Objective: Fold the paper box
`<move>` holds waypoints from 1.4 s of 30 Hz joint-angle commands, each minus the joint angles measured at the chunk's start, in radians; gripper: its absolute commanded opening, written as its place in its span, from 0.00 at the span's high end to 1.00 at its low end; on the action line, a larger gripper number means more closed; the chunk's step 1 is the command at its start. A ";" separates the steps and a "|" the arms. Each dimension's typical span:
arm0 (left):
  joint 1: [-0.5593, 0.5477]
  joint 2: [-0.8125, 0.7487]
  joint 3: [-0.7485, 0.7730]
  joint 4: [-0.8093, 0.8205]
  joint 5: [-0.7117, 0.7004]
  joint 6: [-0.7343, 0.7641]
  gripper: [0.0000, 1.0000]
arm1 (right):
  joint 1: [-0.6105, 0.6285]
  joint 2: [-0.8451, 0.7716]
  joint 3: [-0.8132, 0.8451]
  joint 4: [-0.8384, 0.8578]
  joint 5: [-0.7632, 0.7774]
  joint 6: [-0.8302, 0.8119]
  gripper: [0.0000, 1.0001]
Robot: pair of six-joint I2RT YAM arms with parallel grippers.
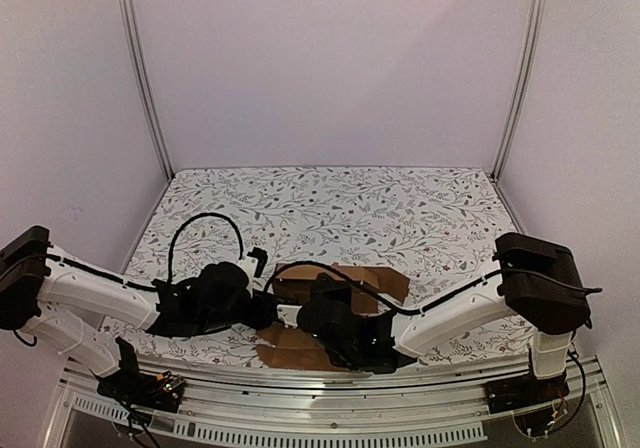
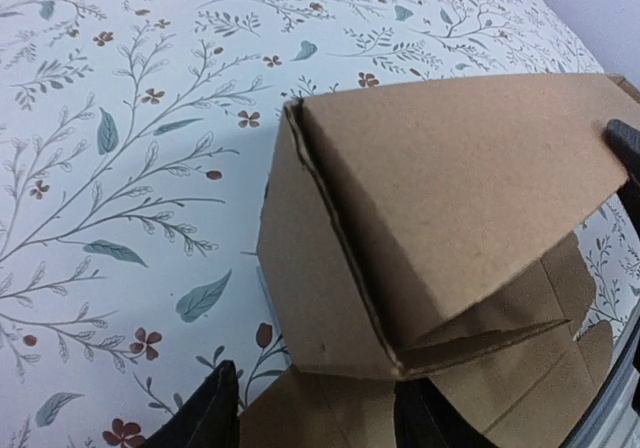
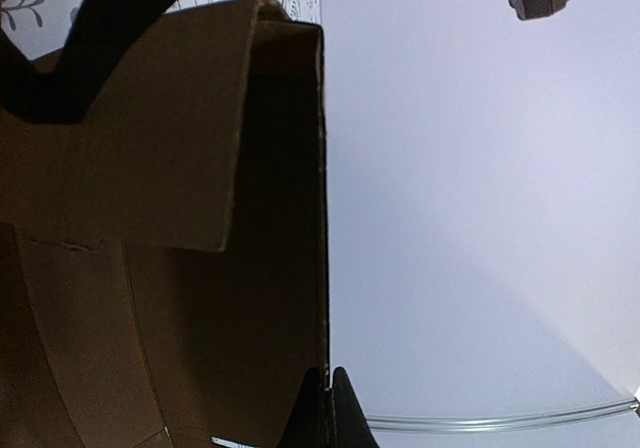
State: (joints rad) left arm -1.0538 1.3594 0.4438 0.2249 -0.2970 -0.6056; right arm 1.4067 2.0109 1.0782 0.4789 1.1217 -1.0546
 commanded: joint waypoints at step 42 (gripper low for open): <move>-0.026 0.339 0.017 0.680 0.111 0.153 0.34 | -0.021 0.026 -0.043 0.050 -0.033 0.177 1.00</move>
State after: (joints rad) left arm -1.0420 1.6722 0.4099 0.7341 -0.3168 -0.4995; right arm 1.3865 2.0483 1.0252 0.4927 1.1736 -0.9203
